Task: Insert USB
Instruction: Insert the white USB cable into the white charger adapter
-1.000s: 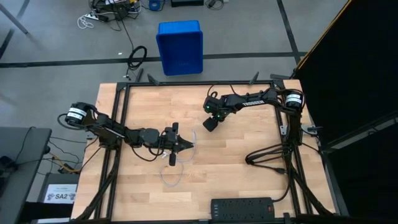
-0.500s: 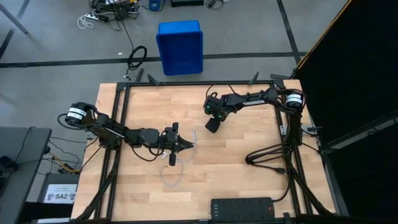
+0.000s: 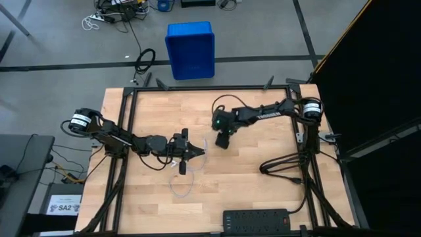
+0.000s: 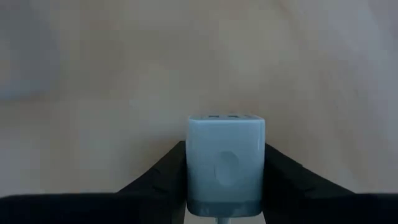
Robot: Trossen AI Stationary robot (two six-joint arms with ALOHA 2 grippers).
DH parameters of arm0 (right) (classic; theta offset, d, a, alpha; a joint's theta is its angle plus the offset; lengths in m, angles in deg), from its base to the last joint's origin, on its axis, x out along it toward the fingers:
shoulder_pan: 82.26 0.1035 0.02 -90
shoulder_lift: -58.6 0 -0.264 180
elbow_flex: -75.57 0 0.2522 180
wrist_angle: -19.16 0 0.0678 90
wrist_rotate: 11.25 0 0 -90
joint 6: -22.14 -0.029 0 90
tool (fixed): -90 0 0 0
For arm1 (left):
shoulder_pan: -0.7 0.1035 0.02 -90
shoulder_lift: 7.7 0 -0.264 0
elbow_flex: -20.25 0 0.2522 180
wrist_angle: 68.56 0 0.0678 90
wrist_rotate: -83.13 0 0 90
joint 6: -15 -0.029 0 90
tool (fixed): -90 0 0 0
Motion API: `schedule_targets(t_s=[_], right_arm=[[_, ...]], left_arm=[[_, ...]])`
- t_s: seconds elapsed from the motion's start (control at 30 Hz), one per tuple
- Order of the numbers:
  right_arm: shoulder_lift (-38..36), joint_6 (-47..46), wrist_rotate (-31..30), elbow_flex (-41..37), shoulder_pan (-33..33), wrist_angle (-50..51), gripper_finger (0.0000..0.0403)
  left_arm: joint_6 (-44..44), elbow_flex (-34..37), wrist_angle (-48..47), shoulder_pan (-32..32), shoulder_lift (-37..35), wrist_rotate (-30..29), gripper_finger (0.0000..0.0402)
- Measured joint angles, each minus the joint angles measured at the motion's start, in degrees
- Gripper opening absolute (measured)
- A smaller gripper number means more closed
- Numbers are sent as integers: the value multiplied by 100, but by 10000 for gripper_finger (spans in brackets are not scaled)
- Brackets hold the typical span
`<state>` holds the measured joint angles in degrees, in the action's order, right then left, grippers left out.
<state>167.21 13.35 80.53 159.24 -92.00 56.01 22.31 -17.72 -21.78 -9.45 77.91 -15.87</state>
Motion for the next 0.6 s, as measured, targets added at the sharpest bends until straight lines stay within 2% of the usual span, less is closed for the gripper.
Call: schedule_targets(t_s=[0.2, 0.33, 0.4, 0.47, 0.53, 0.6], right_arm=[[-499, 45, -40, -635, 400, -1120, 119], [-1053, -49, -66, -1635, 643, -2516, 119], [-1268, -141, -90, -2372, 823, -3792, 119], [-1398, -188, -235, -3135, 1070, -5588, 119], [-1398, -46, -616, -3827, 1378, -7512, 119], [-1201, 336, -1006, -4305, 1710, -8991, 119]], left_arm=[[22, 2, 26, -124, 0, -19, 0], [20, 2, 343, -245, 0, -81, 0], [-87, 2, 560, -313, -2, -87, 0], [-226, 1, 812, -375, 0, -100, 0], [-272, 2, 1032, -400, 0, -162, 0], [-287, 0, 1136, -402, -2, -203, 0]])
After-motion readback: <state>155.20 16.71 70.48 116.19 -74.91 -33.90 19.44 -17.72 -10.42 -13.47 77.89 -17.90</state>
